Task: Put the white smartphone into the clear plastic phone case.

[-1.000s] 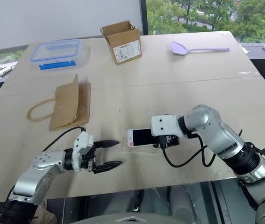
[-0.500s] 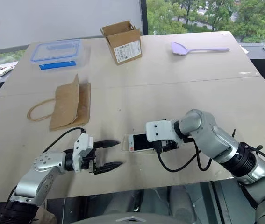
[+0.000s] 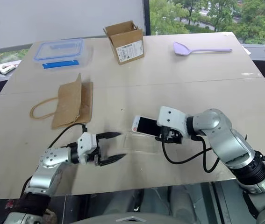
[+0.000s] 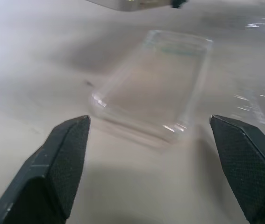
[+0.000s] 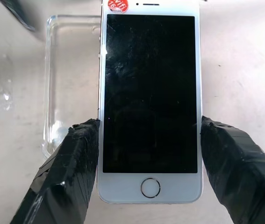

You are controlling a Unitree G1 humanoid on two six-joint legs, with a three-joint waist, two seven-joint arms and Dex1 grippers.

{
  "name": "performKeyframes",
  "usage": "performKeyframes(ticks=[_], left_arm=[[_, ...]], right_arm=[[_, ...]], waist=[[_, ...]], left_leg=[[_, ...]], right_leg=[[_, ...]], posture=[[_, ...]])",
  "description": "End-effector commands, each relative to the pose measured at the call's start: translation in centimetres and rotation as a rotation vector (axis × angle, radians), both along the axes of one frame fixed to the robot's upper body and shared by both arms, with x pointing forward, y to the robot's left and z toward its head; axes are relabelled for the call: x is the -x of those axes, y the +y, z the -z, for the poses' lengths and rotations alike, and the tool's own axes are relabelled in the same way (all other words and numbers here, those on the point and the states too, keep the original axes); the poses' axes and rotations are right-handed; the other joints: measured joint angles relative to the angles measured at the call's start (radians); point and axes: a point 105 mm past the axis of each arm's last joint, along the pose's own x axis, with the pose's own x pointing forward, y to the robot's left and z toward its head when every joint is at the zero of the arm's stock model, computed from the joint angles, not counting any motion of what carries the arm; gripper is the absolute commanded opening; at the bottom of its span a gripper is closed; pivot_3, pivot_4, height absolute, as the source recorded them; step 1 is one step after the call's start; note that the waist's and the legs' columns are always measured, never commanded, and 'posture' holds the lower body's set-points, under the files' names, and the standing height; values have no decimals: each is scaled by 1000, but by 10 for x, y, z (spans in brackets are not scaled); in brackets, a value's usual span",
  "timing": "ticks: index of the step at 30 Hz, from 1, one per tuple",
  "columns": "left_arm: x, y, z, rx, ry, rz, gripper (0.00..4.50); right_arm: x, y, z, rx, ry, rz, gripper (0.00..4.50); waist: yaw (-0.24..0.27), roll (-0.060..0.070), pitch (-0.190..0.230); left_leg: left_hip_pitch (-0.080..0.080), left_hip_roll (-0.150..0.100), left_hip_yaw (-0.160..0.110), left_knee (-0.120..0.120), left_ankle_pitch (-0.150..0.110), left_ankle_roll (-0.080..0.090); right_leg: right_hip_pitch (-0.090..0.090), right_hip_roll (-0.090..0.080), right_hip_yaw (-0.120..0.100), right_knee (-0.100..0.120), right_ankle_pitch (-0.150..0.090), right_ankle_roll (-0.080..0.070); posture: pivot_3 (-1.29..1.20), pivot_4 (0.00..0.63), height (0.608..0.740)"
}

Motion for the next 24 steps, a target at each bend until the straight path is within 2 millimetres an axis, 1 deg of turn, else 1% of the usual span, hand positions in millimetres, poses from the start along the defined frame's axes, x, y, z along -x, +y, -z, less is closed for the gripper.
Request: performKeyframes(ticks=[1,3,5,8,11,12,13,14,15,17,18,20,24], left_arm=[[2,-8,-18,37,-4,85,4196],[5,-12,-29,62,62,139,4196],[13,-18,-34,26,123,233,4196],[20,-24,-30,-78,170,347,4196],[17,-33,-19,-193,166,399,4196],[15,-36,-14,-224,166,408,3674],[11,-39,-8,-259,163,405,3427],[6,-42,-1,-302,149,402,3005],[5,-45,5,-334,147,412,2401],[1,-47,14,-384,150,418,1451],[0,-47,16,-406,147,422,1031],[-3,-48,12,-417,142,425,8],[-16,-52,-1,-399,122,372,0]], right_arm=[[1,-4,-16,-29,-51,26,2902],[0,-7,-18,-31,-52,46,2902],[-2,-11,-20,-34,-53,67,2902],[-4,-18,-21,-32,-53,94,2902],[-5,-23,-22,-26,-58,111,2902],[-6,-25,-23,-25,-60,117,2889],[-6,-26,-23,-25,-62,123,2887],[-6,-27,-24,-25,-65,131,2885],[-6,-28,-24,-26,-67,137,2885],[-5,-30,-25,-24,-71,149,2885],[-4,-31,-25,-25,-72,156,2885],[-1,-34,-25,-25,-74,169,2885],[3,-38,-25,-26,-75,194,2885]], waist=[[-4,0,0],[-8,0,0],[-8,0,0],[-8,0,0],[-7,0,0],[-7,0,0],[-7,0,0],[-6,0,0],[-5,0,0],[-5,0,0],[-5,0,0],[-5,0,0],[-3,0,0]], left_leg=[[0,0,0,0,0,0],[-1,0,0,0,0,0],[-1,0,0,0,0,0],[-1,0,0,0,0,0],[-1,0,1,0,0,1],[-1,0,1,0,0,0],[-1,0,1,0,0,0],[-1,0,1,0,0,0],[-2,0,1,0,0,0],[-2,0,1,0,0,0],[-2,0,1,1,0,0],[-2,0,1,1,0,1],[-1,-1,1,2,0,1]], right_leg=[[0,0,0,0,0,0],[-1,0,1,0,0,0],[-2,0,0,0,0,0],[-2,1,0,0,0,0],[-2,1,1,0,0,0],[-2,1,1,0,0,0],[-2,1,1,0,0,0],[-2,1,1,0,0,0],[-2,1,1,0,0,0],[-2,1,1,0,0,0],[-2,1,1,0,0,0],[-2,1,1,0,0,0],[-1,1,0,1,0,0]], posture=[[0,150,740],[0,150,740],[0,150,740],[0,150,740],[0,150,740],[0,150,740],[0,150,740],[0,150,740],[0,150,740],[0,150,740],[0,150,740],[0,150,740],[0,150,740]])
